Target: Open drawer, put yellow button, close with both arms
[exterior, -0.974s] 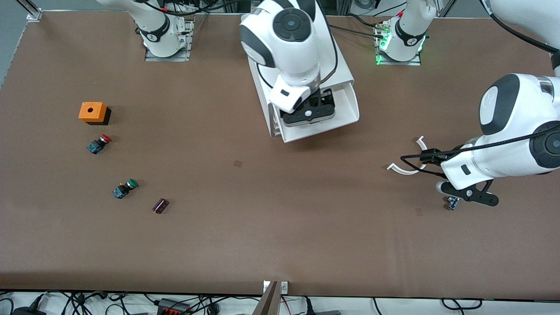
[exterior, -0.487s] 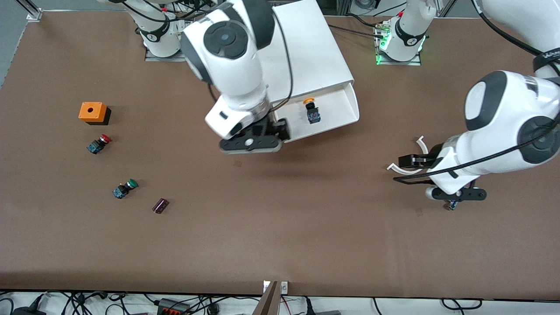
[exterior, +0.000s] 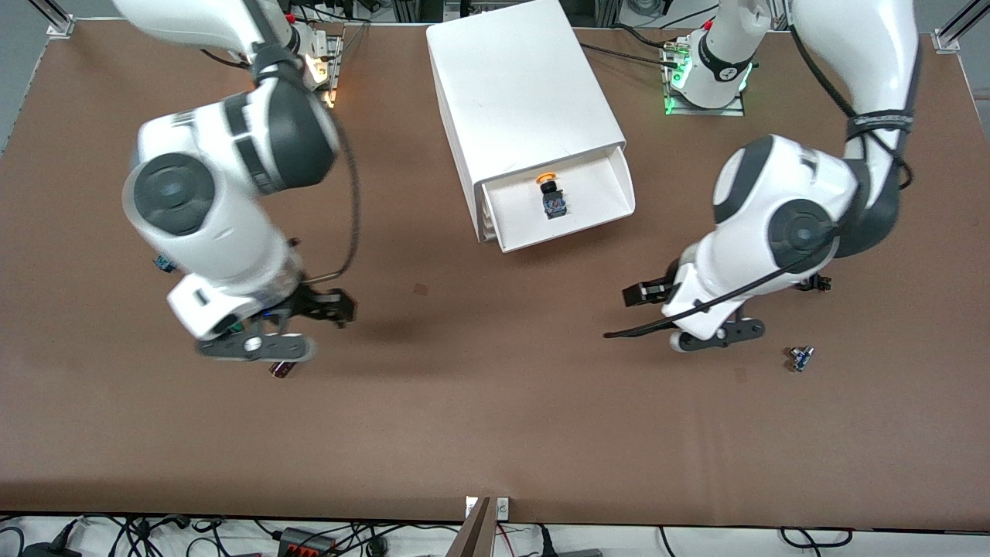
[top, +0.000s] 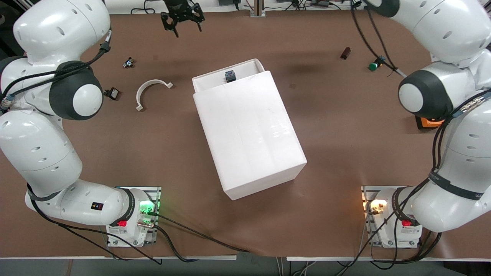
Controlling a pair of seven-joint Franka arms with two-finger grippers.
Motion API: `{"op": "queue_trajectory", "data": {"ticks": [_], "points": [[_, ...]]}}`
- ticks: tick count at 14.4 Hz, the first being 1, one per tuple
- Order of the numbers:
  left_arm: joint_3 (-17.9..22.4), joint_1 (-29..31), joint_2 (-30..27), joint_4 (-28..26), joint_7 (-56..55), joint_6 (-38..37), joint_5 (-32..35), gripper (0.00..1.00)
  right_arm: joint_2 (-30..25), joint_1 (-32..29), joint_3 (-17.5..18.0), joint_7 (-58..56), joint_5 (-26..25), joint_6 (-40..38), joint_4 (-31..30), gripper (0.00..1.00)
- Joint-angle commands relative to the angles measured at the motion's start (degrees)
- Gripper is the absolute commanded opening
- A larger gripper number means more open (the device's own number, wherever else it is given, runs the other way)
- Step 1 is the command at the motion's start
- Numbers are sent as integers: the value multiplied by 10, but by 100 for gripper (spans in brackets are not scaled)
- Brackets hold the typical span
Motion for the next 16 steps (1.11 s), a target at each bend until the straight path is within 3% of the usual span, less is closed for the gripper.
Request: {"op": "queue_trajectory", "data": {"ticks": [1, 6, 8, 11, 16], "points": [[1, -28, -32, -70, -60, 51, -5, 100, -18, -56, 10, -58, 1, -39, -16, 100], [-28, -54, -74, -188, -153, 156, -6, 100, -37, -157, 13, -174, 19, -44, -16, 100], [-38, -56, -83, -204, -153, 157, -5, 100, -45, -187, 10, -185, 69, -44, -16, 100], [-57, -54, -94, -229, -154, 157, -6, 100, -74, -208, 10, -188, 81, -56, -23, 100], [-104, -50, -99, -259, -152, 153, -6, 100, -183, -246, 18, -215, 74, -48, -149, 100]]}}
